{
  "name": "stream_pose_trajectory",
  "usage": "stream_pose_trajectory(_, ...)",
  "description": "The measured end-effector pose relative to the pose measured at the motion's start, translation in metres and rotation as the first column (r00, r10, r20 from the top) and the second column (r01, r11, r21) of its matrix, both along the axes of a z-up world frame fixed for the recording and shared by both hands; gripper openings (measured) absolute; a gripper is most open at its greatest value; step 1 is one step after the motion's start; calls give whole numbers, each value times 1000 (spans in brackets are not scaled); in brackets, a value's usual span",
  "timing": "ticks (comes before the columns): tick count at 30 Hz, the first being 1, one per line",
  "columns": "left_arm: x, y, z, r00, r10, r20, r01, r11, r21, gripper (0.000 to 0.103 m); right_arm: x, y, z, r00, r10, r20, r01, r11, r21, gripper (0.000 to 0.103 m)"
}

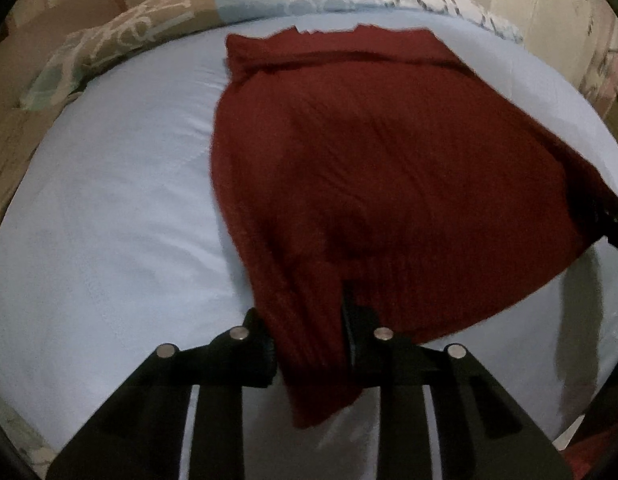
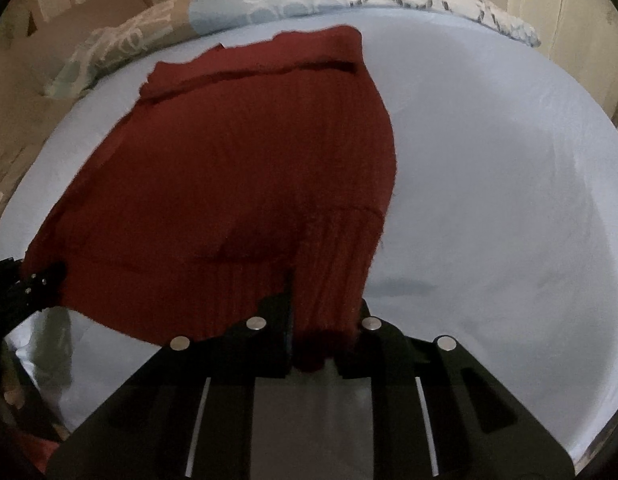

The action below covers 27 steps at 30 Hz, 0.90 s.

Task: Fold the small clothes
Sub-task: 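Lift the red sweater hem with both tools and carry it toward the collar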

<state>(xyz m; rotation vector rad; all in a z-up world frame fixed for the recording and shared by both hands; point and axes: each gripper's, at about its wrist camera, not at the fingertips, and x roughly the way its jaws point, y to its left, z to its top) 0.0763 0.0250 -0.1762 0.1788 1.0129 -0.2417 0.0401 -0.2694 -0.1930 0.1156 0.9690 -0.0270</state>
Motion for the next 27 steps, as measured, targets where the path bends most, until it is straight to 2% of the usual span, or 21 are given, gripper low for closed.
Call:
stream_pose_trajectory(7,-4,13,16,999,23,34,-21,999,-42,25,-6,2,12,999,21,42,-22,1000,17,14)
stream_pose_trajectory(15,1,11,32,997,25,79,-24,999,-22,24,-8,1,26,995,36,91,-38,999,22,15)
stream_pose_trajectory(20,13,12,48,993,23,119,-22,1000,-10,24,-2,5,47,987,53,153,-57,998,22,15)
stream_pose_trajectory(27,40,17,85,980,44,195,-41,999,-22,23,13,8,79,969,75,235,-86,996,35,15)
